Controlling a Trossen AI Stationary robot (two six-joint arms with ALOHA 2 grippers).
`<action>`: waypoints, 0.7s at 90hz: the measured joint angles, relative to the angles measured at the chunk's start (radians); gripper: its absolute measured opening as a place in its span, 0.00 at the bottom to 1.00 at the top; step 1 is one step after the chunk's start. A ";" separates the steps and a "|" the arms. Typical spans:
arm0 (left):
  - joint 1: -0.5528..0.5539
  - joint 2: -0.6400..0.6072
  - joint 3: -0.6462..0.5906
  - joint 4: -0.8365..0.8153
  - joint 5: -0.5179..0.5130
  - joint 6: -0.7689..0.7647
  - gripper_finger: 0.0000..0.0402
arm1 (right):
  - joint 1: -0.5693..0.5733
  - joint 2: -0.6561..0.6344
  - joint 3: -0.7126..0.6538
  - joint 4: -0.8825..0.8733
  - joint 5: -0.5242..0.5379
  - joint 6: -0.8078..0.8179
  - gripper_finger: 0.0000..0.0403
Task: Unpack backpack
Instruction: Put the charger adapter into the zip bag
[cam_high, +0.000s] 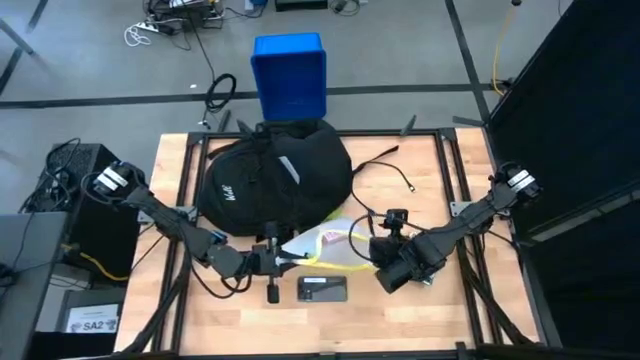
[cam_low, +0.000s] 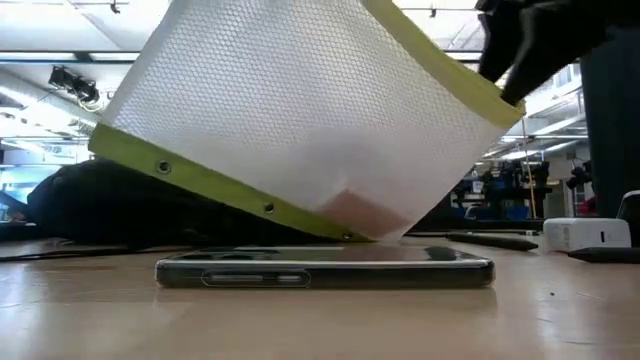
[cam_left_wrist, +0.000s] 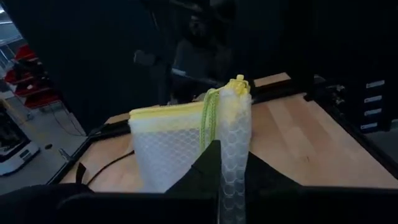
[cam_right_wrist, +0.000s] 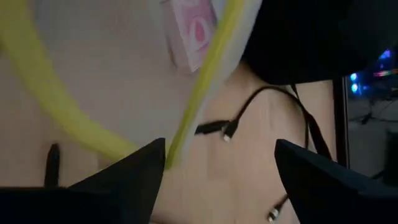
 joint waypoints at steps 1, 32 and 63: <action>0.000 0.000 0.000 0.000 -0.001 0.000 0.00 | 0.003 0.000 0.000 -0.002 -0.001 0.000 0.67; 0.000 0.000 0.000 -0.001 -0.010 -0.005 0.00 | 0.092 0.000 0.000 -0.015 -0.071 0.003 0.62; 0.000 0.000 0.000 -0.002 -0.009 -0.012 0.00 | 0.077 0.015 -0.126 0.158 0.035 -0.059 0.62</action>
